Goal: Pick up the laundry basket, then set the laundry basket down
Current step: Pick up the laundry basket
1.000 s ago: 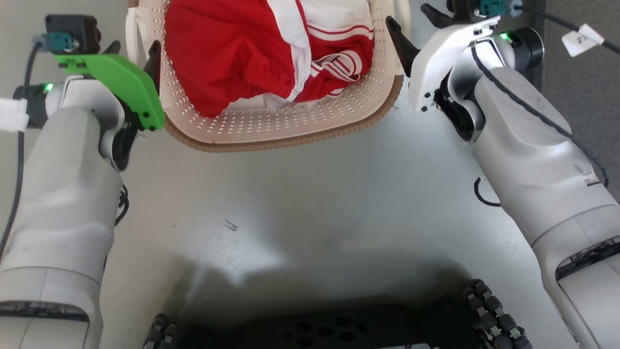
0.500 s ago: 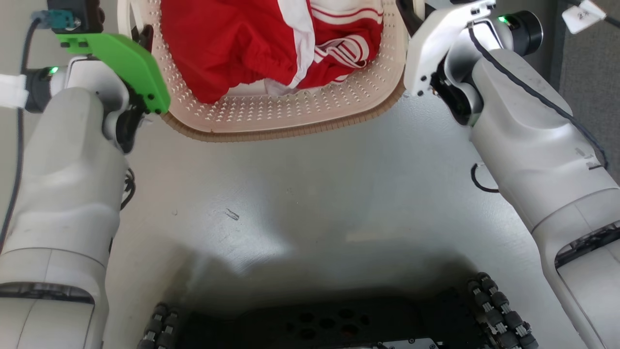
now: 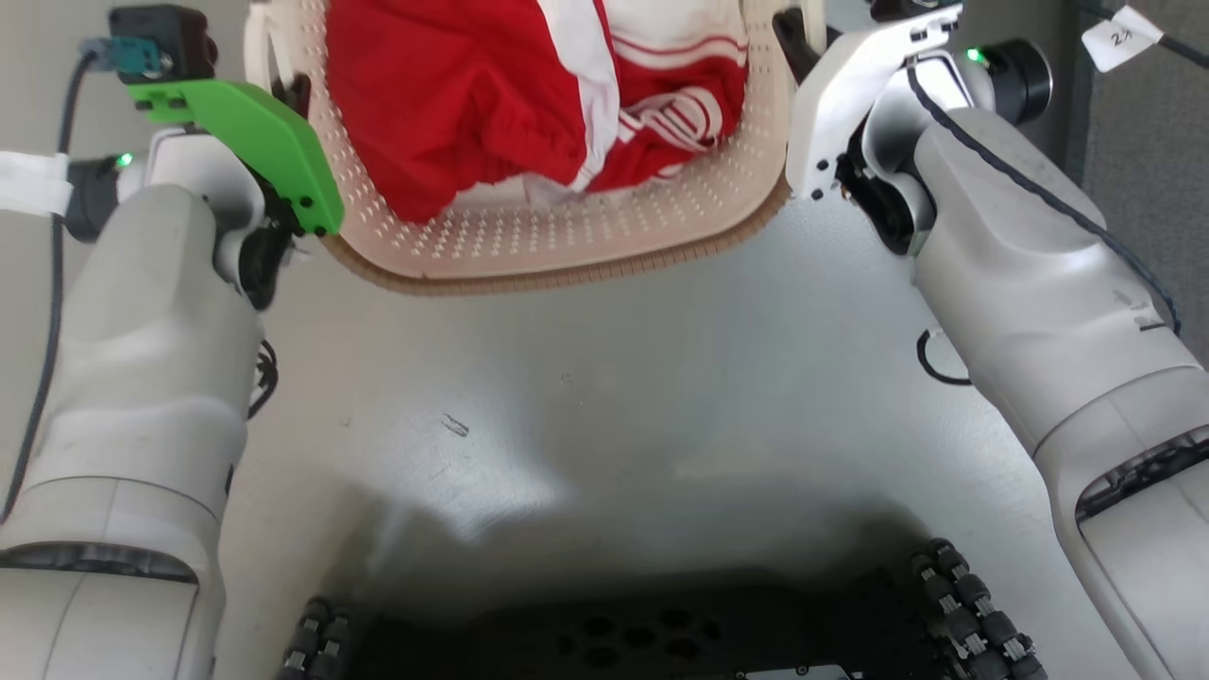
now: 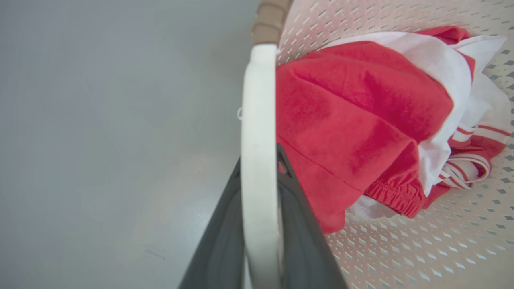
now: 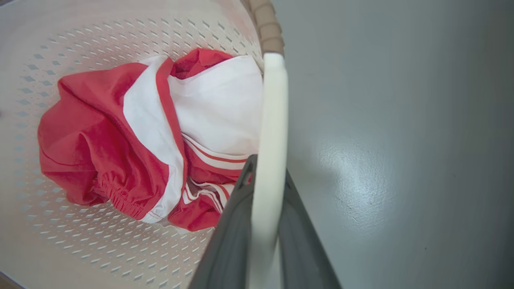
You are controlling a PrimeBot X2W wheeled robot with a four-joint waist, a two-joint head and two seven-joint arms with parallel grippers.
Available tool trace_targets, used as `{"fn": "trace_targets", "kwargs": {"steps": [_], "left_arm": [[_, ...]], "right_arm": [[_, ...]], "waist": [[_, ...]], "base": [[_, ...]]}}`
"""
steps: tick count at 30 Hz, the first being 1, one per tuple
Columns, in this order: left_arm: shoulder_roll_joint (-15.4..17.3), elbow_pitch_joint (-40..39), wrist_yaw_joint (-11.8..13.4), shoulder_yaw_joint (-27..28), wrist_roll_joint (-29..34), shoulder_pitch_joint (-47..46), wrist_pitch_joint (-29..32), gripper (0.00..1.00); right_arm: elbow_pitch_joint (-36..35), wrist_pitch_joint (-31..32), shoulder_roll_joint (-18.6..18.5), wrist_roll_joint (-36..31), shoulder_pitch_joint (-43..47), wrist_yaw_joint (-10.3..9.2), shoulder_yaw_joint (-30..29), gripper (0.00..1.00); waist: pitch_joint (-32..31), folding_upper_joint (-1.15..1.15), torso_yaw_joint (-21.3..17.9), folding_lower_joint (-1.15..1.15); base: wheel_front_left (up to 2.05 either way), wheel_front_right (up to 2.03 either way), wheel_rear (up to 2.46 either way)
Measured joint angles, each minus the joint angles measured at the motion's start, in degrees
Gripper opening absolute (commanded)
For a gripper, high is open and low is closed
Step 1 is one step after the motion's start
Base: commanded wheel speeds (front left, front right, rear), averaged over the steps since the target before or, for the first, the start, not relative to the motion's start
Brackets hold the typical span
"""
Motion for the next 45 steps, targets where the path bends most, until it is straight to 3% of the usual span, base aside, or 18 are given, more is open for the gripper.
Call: {"fn": "trace_targets", "kwargs": {"steps": [20, 45], "left_arm": [[-2.27, 8.33, -0.10, -0.38, -2.82, 4.45, 4.90, 0.00], [-3.94, 10.27, -0.47, -0.07, -6.35, 15.29, 9.35, 0.00]], "right_arm": [[4.93, 1.40, 1.02, 5.80, 6.87, 1.70, 2.46, 0.00], [9.24, 5.19, 1.75, 11.72, 17.85, 3.15, 4.38, 0.00]], "waist": [[-8.62, 0.00, -0.68, 0.00], [-24.45, 0.00, -1.14, -0.01]], "base": [[0.00, 0.00, 0.00], [0.00, 0.00, 0.00]]}}
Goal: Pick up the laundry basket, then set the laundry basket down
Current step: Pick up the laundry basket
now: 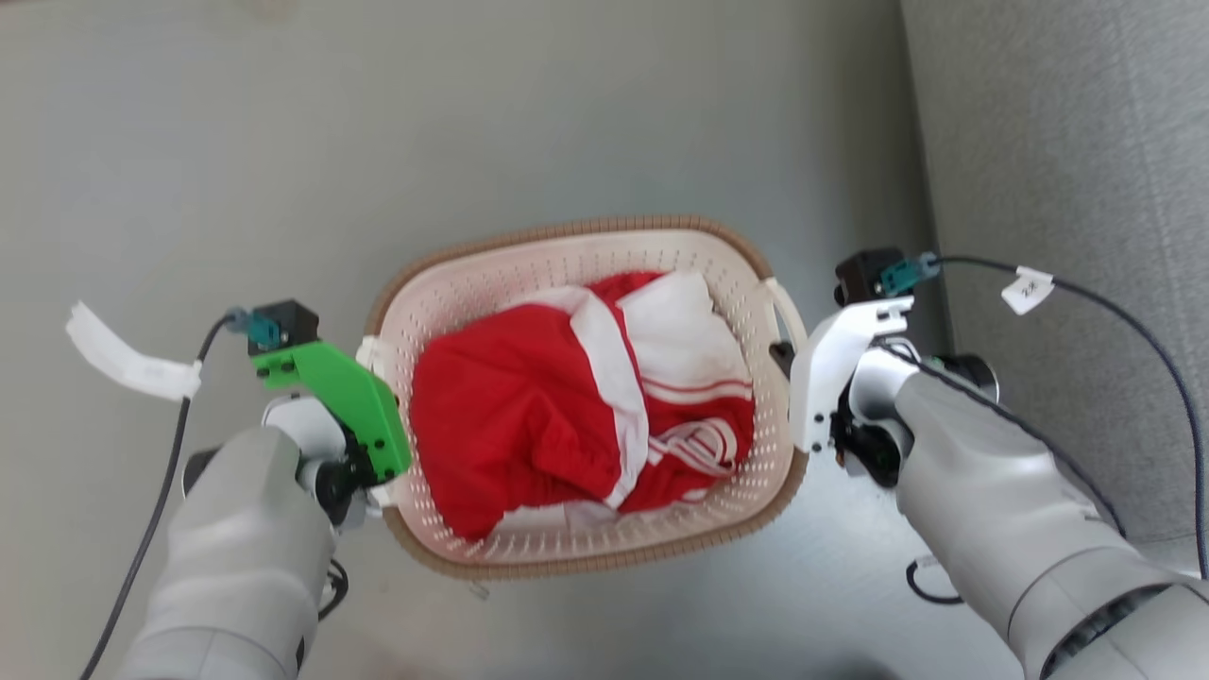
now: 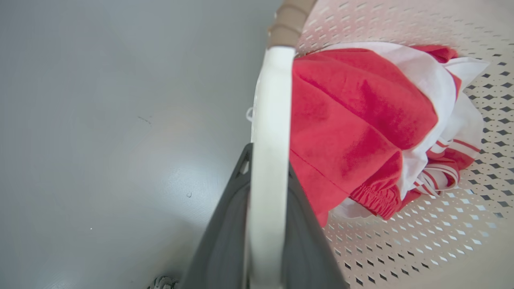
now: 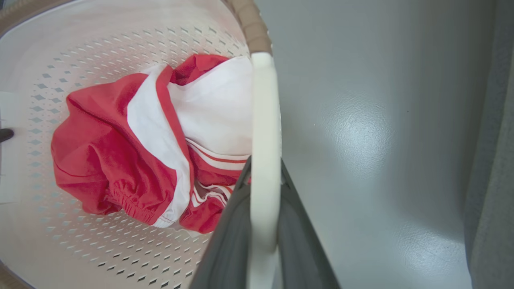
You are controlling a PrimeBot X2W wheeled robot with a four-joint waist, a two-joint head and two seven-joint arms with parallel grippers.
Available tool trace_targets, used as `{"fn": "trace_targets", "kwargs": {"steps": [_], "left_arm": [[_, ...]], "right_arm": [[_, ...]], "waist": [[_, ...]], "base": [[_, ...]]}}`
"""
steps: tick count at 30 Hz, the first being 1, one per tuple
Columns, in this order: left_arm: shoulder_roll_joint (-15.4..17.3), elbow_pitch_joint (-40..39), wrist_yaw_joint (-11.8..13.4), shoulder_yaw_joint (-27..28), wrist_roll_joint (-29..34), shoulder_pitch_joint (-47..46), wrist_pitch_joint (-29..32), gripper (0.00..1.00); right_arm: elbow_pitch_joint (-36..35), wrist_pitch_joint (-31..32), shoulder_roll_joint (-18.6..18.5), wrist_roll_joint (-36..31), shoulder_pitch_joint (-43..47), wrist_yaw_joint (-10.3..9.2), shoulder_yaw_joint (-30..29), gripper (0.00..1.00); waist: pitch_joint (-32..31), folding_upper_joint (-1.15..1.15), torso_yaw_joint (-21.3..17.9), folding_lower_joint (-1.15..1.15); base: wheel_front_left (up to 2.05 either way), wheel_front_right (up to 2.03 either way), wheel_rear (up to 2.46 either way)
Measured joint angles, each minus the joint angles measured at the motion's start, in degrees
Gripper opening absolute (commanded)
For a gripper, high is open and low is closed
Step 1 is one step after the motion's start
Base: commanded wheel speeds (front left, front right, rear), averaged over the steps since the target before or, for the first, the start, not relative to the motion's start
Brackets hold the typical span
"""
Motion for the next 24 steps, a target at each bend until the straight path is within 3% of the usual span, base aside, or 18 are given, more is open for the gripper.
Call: {"fn": "trace_targets", "kwargs": {"steps": [24], "left_arm": [[-0.47, 0.29, -0.04, 0.18, -1.74, 11.61, 0.99, 0.00]], "right_arm": [[1.54, 0.60, 0.91, 3.07, 10.43, 0.99, 1.65, 0.00]], "waist": [[-17.09, 0.00, 0.11, 0.00]], "base": [[0.00, 0.00, 0.00]]}}
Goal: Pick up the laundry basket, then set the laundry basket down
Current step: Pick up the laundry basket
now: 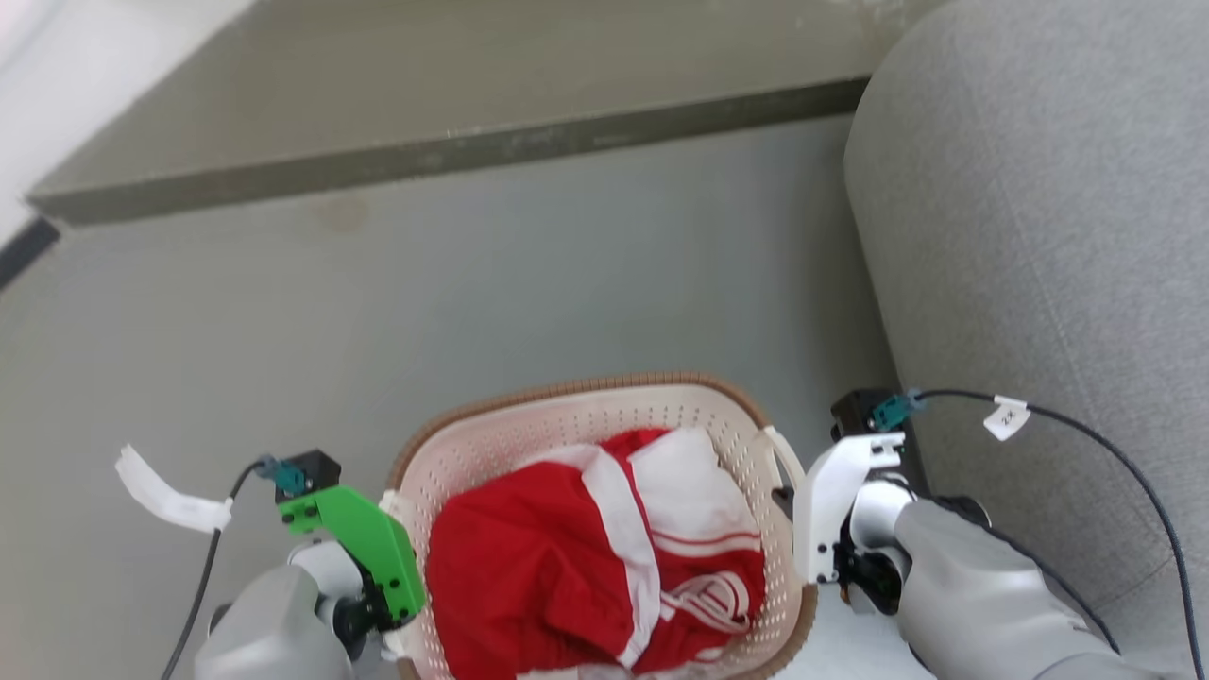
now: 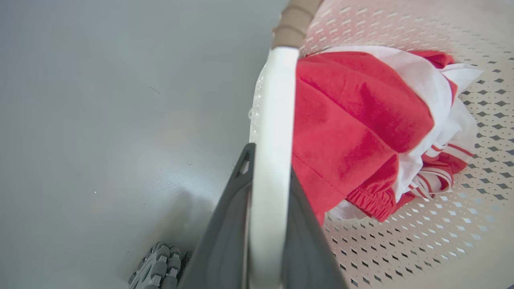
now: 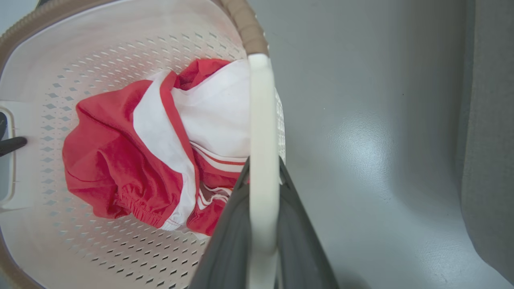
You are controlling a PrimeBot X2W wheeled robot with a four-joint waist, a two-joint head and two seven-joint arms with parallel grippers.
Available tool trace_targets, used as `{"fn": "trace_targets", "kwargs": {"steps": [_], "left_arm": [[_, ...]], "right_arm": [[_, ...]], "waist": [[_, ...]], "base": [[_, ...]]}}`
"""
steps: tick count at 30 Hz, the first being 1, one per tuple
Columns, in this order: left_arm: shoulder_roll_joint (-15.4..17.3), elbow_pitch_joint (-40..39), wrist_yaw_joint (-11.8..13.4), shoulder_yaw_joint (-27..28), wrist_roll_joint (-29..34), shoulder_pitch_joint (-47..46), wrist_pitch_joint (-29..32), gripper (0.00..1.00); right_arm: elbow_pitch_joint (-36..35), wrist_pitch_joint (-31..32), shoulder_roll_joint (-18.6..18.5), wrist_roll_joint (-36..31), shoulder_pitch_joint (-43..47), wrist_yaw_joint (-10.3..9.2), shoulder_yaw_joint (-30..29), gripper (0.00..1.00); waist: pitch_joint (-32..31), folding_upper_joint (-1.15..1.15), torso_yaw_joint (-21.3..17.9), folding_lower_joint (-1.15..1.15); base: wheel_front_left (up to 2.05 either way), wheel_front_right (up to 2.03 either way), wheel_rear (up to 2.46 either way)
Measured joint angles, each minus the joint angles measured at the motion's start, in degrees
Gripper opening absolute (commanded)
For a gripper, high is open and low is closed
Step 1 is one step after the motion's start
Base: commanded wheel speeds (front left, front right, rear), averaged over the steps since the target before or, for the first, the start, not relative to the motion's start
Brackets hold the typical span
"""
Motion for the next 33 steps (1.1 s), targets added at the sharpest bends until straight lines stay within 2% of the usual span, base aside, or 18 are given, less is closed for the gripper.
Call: {"fn": "trace_targets", "kwargs": {"steps": [13, 24, 33], "left_arm": [[-0.24, 0.08, 0.54, -0.44, -0.58, 3.76, 0.26, 0.00], [-0.31, 0.08, 0.64, -1.41, -1.72, 7.26, 0.66, 0.00], [-0.31, 0.05, 0.70, -2.56, -2.05, 7.47, 0.76, 0.00]], "right_arm": [[0.29, 0.42, 0.20, 1.02, 3.24, 0.30, 0.76, 0.00], [0.51, 0.67, 0.29, 1.54, 6.28, 0.51, 1.72, 0.00], [0.80, 1.13, 0.32, 2.85, 6.54, 0.51, 1.54, 0.00]], "waist": [[-8.40, 0.00, -0.02, 0.00], [-12.18, 0.00, -0.24, 0.00], [-12.86, 0.00, -0.81, 0.00]], "base": [[0.00, 0.00, 0.00], [0.00, 0.00, 0.00], [0.00, 0.00, 0.00]]}}
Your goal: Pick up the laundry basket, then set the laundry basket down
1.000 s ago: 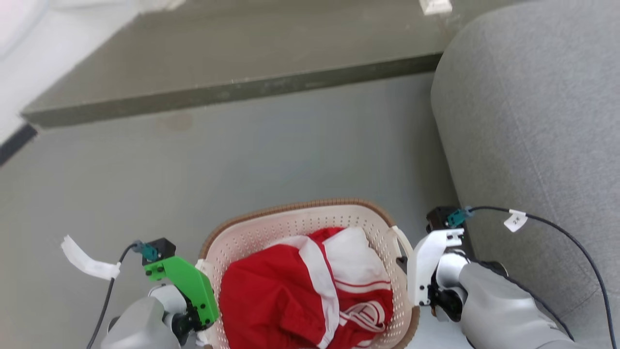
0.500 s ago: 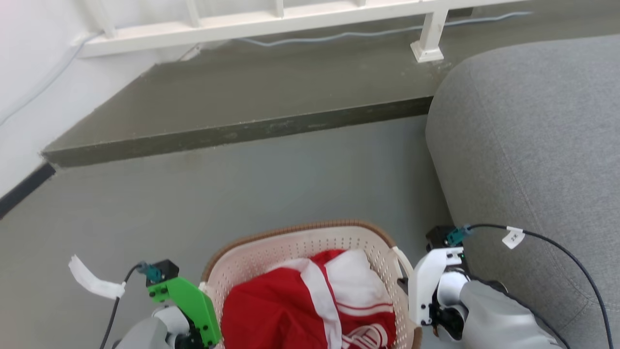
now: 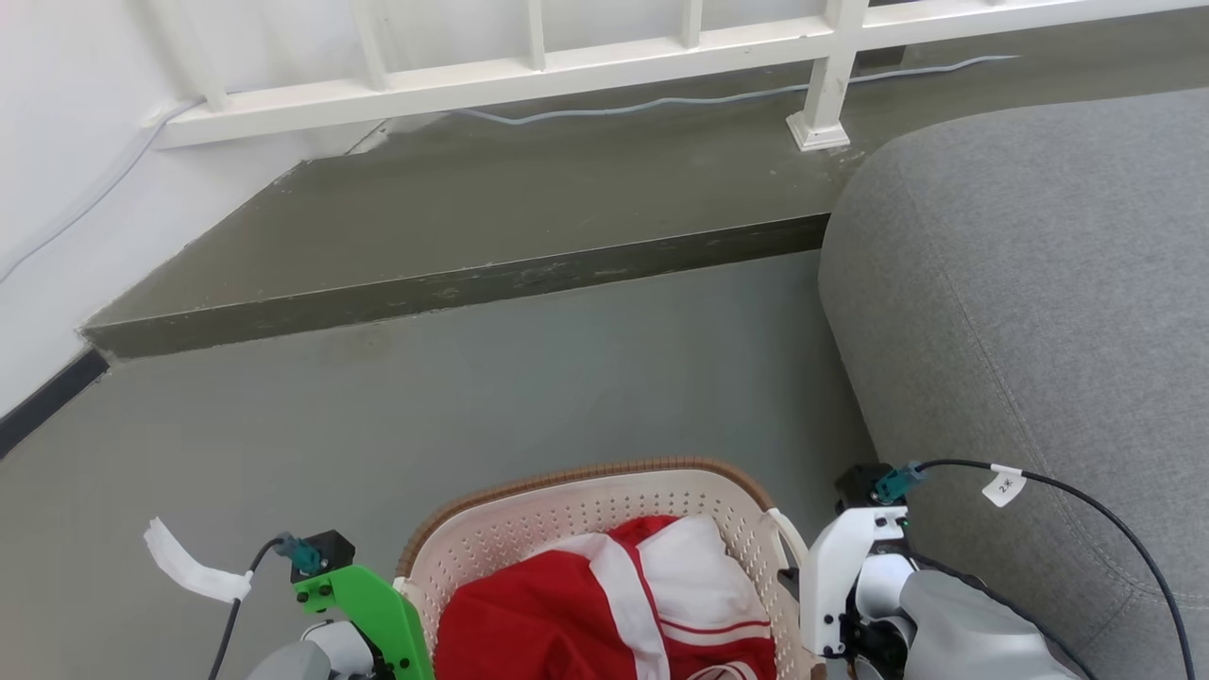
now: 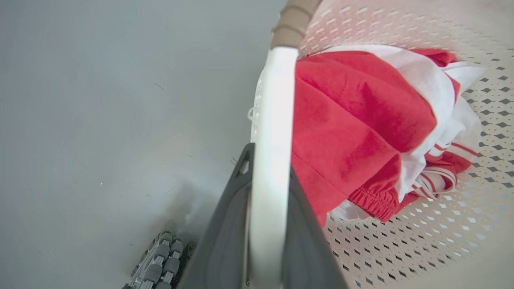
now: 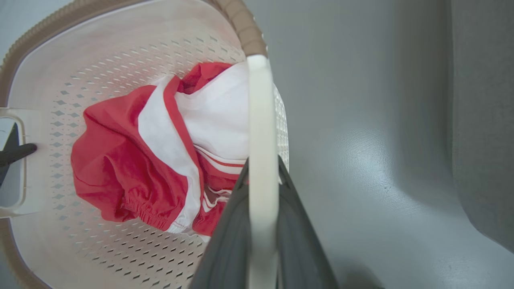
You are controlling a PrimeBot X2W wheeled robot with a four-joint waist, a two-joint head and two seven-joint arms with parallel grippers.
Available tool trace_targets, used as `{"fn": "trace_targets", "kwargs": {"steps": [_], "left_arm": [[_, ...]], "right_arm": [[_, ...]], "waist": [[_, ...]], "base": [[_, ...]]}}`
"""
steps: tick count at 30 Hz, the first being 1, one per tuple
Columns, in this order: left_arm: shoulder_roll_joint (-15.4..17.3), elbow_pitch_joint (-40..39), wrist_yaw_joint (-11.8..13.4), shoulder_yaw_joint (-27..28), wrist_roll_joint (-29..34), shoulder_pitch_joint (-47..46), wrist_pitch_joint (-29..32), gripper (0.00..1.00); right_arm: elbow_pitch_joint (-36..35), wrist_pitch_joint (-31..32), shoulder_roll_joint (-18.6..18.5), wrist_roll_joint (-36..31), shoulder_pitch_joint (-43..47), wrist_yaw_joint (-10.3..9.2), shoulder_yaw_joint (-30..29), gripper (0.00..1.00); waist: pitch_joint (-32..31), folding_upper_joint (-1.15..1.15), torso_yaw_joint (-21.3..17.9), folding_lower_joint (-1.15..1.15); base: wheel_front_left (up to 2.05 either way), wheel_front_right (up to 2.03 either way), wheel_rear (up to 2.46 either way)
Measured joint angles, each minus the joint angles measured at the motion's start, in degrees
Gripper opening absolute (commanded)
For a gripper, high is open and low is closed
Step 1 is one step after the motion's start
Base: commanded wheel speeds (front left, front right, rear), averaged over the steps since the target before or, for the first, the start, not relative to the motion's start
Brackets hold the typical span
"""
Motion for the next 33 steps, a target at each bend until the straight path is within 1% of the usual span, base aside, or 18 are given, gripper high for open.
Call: {"fn": "trace_targets", "kwargs": {"steps": [9, 24, 33], "left_arm": [[-0.01, -0.20, 0.57, -0.96, -0.01, -0.01, 0.43, 0.00], [-0.02, -0.33, 0.67, -1.63, -0.59, -0.01, 0.43, 0.00], [-0.01, -0.62, 1.34, -1.94, -0.66, -0.04, 0.12, 0.00]], "right_arm": [[0.29, 0.18, 0.04, 0.29, 0.02, 0.00, -0.01, 0.00], [0.58, 0.18, 0.07, 0.97, 0.01, -0.01, -0.01, 0.00], [0.32, 0.18, 0.07, 1.19, -0.09, -0.01, 0.19, 0.00]], "waist": [[-0.33, 0.00, -0.31, 0.00], [-0.28, 0.00, -0.35, 0.00], [0.53, 0.00, -0.50, 0.00]], "base": [[0.00, 0.00, 0.00], [0.00, 0.00, 0.00], [0.00, 0.00, 0.00]]}}
